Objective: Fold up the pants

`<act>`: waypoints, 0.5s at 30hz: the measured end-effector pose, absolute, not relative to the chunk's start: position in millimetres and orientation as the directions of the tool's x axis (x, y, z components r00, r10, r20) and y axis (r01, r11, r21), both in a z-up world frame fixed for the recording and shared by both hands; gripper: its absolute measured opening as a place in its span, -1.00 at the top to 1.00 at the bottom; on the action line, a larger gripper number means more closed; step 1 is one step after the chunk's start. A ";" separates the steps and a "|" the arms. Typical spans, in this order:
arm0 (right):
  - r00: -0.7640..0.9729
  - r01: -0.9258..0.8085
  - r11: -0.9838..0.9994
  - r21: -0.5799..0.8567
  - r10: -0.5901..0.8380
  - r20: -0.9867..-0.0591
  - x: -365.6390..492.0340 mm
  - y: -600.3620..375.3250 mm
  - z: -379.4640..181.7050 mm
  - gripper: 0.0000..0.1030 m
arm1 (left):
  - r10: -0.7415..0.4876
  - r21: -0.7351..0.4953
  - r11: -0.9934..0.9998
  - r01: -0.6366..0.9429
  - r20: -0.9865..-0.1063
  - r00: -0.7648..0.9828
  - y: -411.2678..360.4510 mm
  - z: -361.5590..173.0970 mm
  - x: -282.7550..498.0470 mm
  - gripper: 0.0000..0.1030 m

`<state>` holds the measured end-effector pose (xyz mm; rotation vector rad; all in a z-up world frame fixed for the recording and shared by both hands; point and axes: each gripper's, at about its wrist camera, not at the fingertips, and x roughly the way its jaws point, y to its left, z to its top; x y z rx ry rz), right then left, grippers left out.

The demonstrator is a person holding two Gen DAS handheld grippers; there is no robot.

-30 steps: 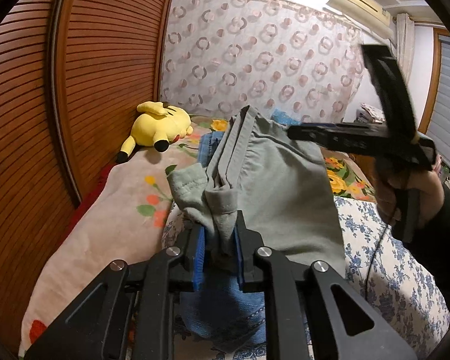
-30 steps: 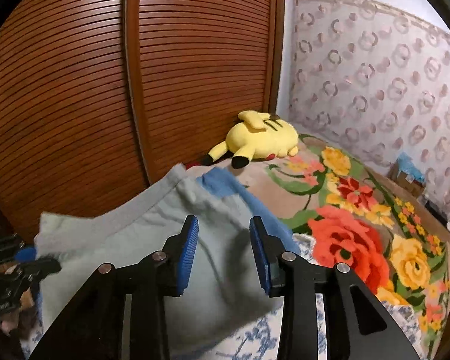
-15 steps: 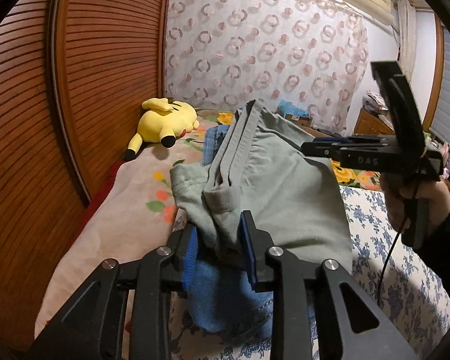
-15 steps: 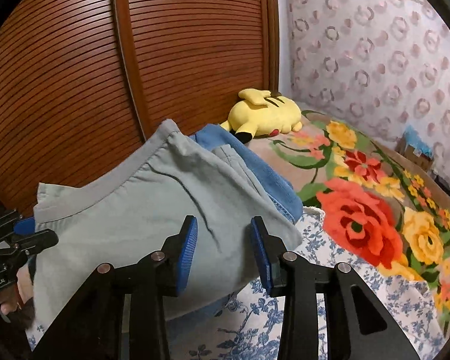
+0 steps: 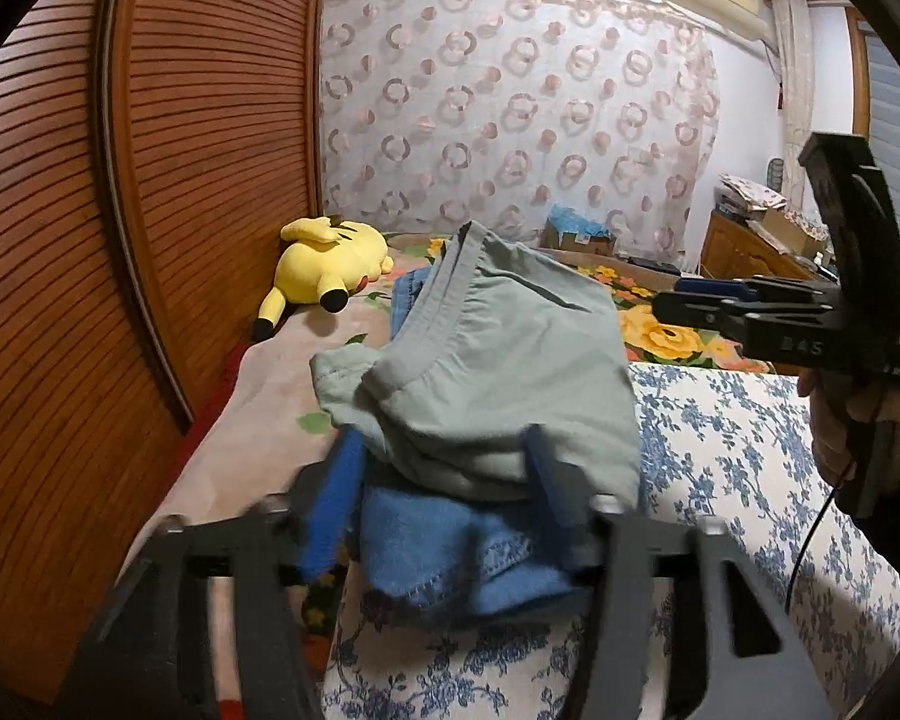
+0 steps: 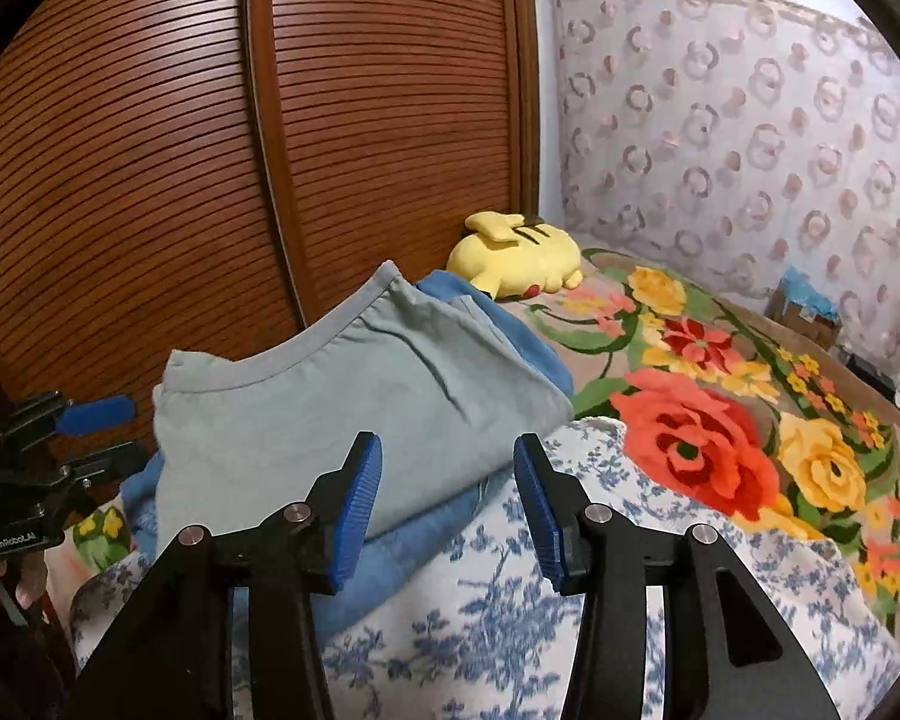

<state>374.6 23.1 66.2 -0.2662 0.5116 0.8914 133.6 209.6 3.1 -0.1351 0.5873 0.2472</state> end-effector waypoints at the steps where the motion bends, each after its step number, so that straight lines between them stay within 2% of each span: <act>1: 0.524 -0.792 0.611 -0.009 0.671 -0.525 369.8 20.1 66.9 0.07 | 0.185 -0.063 0.963 -0.262 -0.552 0.813 208.4 4.6 129.3 -0.47; 2: 0.526 -0.790 0.613 -0.008 0.670 -0.523 364.4 17.2 67.2 0.07 | 0.181 -0.067 0.964 -0.259 -0.549 0.816 207.0 5.8 126.9 -0.55; 9: 0.550 -0.775 0.632 -0.011 0.665 -0.505 328.8 -4.5 71.4 0.04 | 0.179 -0.056 0.968 -0.243 -0.521 0.835 197.3 15.4 108.6 -0.72; 11: 0.556 -0.771 0.637 -0.011 0.664 -0.500 319.0 -11.6 71.3 -0.06 | 0.193 -0.025 0.970 -0.240 -0.521 0.831 191.8 15.4 106.6 -0.72; 12: 0.562 -0.766 0.643 -0.012 0.660 -0.498 314.0 -15.1 70.9 -0.21 | 0.193 -0.020 0.971 -0.238 -0.522 0.831 190.2 15.3 105.2 -0.72; 15: 0.567 -0.757 0.653 -0.002 0.656 -0.499 299.2 -24.5 68.8 -0.31 | 0.182 -0.024 0.973 -0.229 -0.525 0.831 186.5 14.6 99.5 -0.72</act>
